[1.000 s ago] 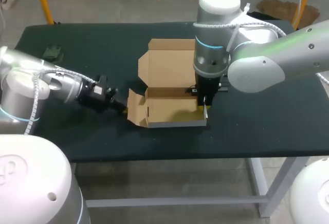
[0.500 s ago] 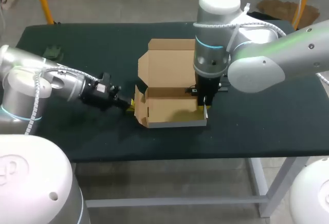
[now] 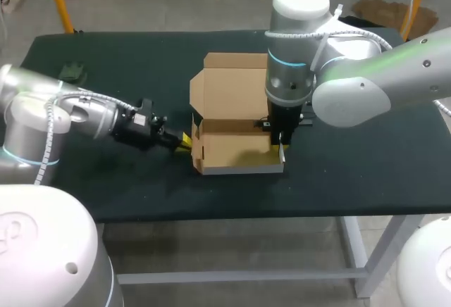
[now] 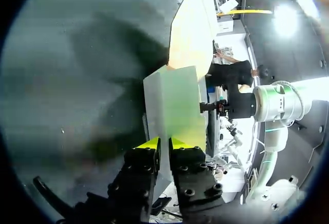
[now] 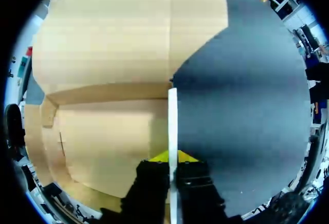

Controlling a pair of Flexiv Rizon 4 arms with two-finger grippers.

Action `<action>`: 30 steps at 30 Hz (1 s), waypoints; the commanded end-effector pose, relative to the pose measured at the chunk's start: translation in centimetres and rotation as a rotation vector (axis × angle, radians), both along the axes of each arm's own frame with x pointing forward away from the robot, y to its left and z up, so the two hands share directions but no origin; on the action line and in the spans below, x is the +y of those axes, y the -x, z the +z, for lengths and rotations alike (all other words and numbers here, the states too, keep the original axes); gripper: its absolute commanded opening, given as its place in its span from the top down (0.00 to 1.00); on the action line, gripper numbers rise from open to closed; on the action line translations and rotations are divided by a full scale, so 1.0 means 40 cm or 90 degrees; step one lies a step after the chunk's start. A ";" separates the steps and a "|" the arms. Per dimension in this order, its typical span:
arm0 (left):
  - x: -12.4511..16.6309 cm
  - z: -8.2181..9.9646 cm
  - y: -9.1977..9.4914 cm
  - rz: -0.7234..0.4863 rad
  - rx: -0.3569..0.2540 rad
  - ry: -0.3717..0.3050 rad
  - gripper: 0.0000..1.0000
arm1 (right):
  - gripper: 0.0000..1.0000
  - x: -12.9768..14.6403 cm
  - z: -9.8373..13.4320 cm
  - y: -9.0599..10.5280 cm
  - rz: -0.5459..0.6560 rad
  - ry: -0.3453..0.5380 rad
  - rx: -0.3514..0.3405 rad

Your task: Assemble the packaging by folding the flat box into shape, placing the metal phone stand inside, and closing the box properly

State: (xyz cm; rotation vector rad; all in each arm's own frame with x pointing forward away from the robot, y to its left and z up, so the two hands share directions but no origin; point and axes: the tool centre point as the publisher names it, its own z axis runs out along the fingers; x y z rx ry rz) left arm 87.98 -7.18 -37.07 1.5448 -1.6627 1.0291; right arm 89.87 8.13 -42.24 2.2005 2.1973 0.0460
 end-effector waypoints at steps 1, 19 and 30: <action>0.005 -0.002 0.004 0.004 0.000 0.012 0.83 | 1.00 0.002 0.002 -0.001 0.000 0.002 0.002; -0.018 0.005 0.000 -0.014 0.014 0.055 0.71 | 1.00 0.002 0.002 -0.001 0.000 0.002 0.002; -0.040 0.011 -0.010 -0.009 0.025 0.038 0.64 | 1.00 0.002 0.002 -0.001 0.000 0.002 0.002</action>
